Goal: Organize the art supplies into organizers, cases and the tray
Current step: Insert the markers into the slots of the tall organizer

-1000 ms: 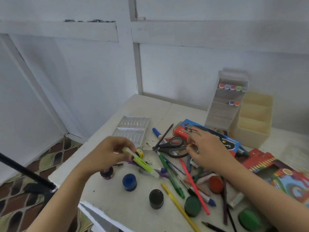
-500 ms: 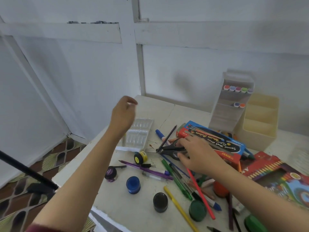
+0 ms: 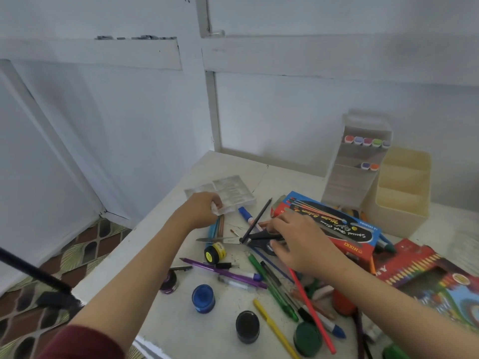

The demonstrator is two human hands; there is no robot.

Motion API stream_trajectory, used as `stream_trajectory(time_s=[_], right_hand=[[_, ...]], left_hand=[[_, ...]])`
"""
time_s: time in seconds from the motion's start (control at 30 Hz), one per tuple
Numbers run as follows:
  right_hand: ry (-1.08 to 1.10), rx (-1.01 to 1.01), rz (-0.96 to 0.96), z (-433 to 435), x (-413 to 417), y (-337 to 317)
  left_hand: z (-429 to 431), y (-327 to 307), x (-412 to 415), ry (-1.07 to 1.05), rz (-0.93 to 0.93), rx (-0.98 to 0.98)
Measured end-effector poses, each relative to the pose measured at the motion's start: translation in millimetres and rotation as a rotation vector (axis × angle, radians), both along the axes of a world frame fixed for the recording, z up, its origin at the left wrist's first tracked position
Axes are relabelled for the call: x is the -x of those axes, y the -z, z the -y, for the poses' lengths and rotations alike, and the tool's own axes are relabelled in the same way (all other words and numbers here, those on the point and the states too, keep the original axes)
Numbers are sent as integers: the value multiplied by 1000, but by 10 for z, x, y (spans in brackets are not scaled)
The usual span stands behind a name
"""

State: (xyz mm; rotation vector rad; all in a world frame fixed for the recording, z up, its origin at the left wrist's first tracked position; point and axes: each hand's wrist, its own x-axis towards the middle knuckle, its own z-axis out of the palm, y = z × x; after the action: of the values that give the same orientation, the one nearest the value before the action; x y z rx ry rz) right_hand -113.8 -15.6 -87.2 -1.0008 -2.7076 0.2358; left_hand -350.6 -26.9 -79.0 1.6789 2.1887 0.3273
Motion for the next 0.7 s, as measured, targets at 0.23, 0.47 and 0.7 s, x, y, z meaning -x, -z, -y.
stream_trajectory(time_s=[0.23, 0.47, 0.7], right_hand=[[-220, -74, 41, -67, 522, -68], [-457, -212, 342, -207, 1061, -2], [-491, -230, 371, -294, 1222, -21]], left_hand=[[156, -172, -24, -68, 325, -137], [376, -277, 169, -68, 560, -227], [566, -253, 325, -96, 575, -251]])
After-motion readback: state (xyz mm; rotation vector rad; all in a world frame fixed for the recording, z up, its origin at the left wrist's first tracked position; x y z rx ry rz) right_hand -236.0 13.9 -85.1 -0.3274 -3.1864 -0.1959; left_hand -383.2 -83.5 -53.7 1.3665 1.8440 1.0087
